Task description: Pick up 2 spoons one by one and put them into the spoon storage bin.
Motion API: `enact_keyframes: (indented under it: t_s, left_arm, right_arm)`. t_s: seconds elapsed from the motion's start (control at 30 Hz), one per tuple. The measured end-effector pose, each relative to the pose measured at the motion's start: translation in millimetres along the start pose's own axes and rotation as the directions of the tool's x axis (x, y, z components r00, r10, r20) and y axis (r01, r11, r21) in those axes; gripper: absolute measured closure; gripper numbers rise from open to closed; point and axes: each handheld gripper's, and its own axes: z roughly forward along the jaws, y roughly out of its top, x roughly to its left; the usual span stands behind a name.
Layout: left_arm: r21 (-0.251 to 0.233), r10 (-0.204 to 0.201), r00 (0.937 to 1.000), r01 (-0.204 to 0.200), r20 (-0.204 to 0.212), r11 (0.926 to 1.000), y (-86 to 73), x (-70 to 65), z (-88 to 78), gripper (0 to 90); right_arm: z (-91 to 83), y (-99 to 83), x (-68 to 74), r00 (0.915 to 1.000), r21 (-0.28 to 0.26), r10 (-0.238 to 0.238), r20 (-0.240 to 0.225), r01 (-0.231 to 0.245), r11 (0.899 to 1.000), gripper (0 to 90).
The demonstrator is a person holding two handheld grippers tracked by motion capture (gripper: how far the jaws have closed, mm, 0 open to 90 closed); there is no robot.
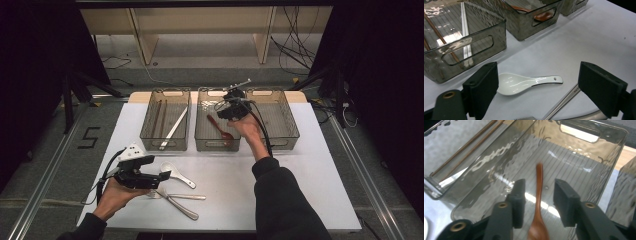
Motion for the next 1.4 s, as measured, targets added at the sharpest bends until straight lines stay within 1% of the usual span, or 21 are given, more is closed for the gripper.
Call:
enact_keyframes:
  t_s: [0.13, 0.2, 0.23, 0.3, 0.37, 0.47, 0.53, 0.63, 0.7, 0.77, 0.83, 0.9, 0.97, 1.03, 1.13, 1.27, 1.3, 1.37, 1.4]
  left_arm:
    - [0.004, 0.000, 1.0000, 0.000, -0.003, 1.0000, 0.1, 0.7, -0.2, 16.2]
    - [0.009, 0.005, 1.0000, -0.005, -0.006, 0.9999, 0.3, 1.0, 0.5, 16.2]
    - [0.012, 0.005, 1.0000, -0.005, -0.007, 0.9999, 0.3, 1.1, 0.8, 16.1]
    - [0.020, 0.002, 1.0000, -0.002, -0.009, 0.9998, 0.3, 1.2, 1.7, 16.1]
    - [0.032, 0.010, 0.9999, -0.010, -0.008, 0.9994, 0.6, 2.1, 2.3, 16.1]
    - [0.048, 0.015, 0.9999, -0.015, -0.003, 0.9987, 2.7, 2.7, 4.9, 16.1]
    - [0.061, 0.008, 0.9999, -0.009, 0.006, 0.9981, 5.7, 3.2, 8.3, 16.1]
    - [0.090, 0.040, 0.9992, -0.040, 0.007, 0.9951, 10.2, 0.5, 12.9, 16.1]
    - [0.108, 0.050, 0.9987, -0.051, 0.009, 0.9929, 12.4, -0.3, 15.7, 16.1]
    - [0.127, 0.054, 0.9985, -0.055, 0.012, 0.9904, 13.6, 1.0, 18.9, 16.2]
    - [0.146, 0.064, 0.9979, -0.065, 0.015, 0.9871, 14.6, 2.8, 21.9, 16.2]
    - [0.160, 0.066, 0.9976, -0.069, 0.022, 0.9847, 15.3, 2.7, 25.9, 16.2]
    - [0.183, 0.073, 0.9966, -0.078, 0.038, 0.9800, 16.3, 1.7, 29.7, 16.3]
    - [0.191, 0.075, 0.9960, -0.083, 0.048, 0.9781, 17.2, -0.3, 32.9, 16.4]
    - [0.207, 0.092, 0.9940, -0.102, 0.059, 0.9730, 19.4, -2.0, 36.1, 16.9]
    - [0.230, 0.106, 0.9923, -0.118, 0.063, 0.9660, 20.3, -2.1, 39.8, 17.0]
    - [0.229, 0.106, 0.9923, -0.118, 0.064, 0.9662, 20.1, -2.2, 40.4, 17.0]
    - [0.238, 0.114, 0.9911, -0.127, 0.069, 0.9629, 20.0, -2.2, 41.8, 17.0]
    - [0.239, 0.117, 0.9909, -0.129, 0.067, 0.9624, 19.7, -2.5, 42.7, 17.0]
  right_arm:
    - [-10.5, -0.1, -0.4, 0.9999, -0.016, -0.002, -0.017, 0.001, 1.000, 51.7]
    - [-16.4, -1.4, -1.1, 0.9994, -0.023, -0.017, -0.029, 0.016, 1.000, 47.2]
    - [-19.5, -2.5, -0.8, 0.9992, -0.022, -0.020, -0.034, 0.019, 1.000, 45.8]
    - [-26.3, -6.5, -0.7, 0.9984, -0.028, -0.044, -0.037, 0.043, 0.999, 43.6]
    - [-34.2, -12.1, 0.0, 0.9970, -0.034, -0.059, -0.051, 0.058, 0.998, 41.9]
    - [-48.4, -23.2, 2.9, 0.9927, -0.046, -0.094, -0.076, 0.091, 0.995, 40.0]
    - [-59.7, -31.4, 5.7, 0.9884, -0.052, -0.122, -0.090, 0.118, 0.992, 39.2]
    - [-75.4, -45.3, 10.2, 0.9835, -0.071, -0.135, -0.120, 0.128, 0.989, 38.3]
    - [-84.0, -55.8, 13.1, 0.9796, -0.075, -0.147, -0.137, 0.138, 0.988, 37.7]
    - [-92.6, -66.9, 15.3, 0.9765, -0.088, -0.159, -0.145, 0.147, 0.985, 37.4]
    - [-100.2, -77.4, 16.1, 0.9747, -0.098, -0.171, -0.143, 0.158, 0.983, 36.9]
    - [-107.0, -87.2, 15.9, 0.9746, -0.111, -0.168, -0.148, 0.153, 0.982, 36.6]
    - [-112.6, -96.7, 15.0, 0.9748, -0.117, -0.165, -0.150, 0.148, 0.982, 36.2]
    - [-117.7, -105.9, 14.2, 0.9742, -0.123, -0.162, -0.156, 0.144, 0.982, 36.0]
    - [-124.2, -119.6, 12.7, 0.9758, -0.131, -0.152, -0.156, 0.132, 0.982, 35.8]
    - [-130.8, -136.4, 10.1, 0.9775, -0.140, -0.145, -0.153, 0.124, 0.982, 35.2]
    - [-132.7, -140.8, 9.4, 0.9786, -0.146, -0.140, -0.151, 0.118, 0.982, 35.2]
    - [-134.6, -149.2, 7.0, 0.9794, -0.151, -0.130, -0.154, 0.107, 0.983, 35.0]
    - [-135.4, -153.4, 5.7, 0.9807, -0.151, -0.125, -0.151, 0.102, 0.983, 34.9]
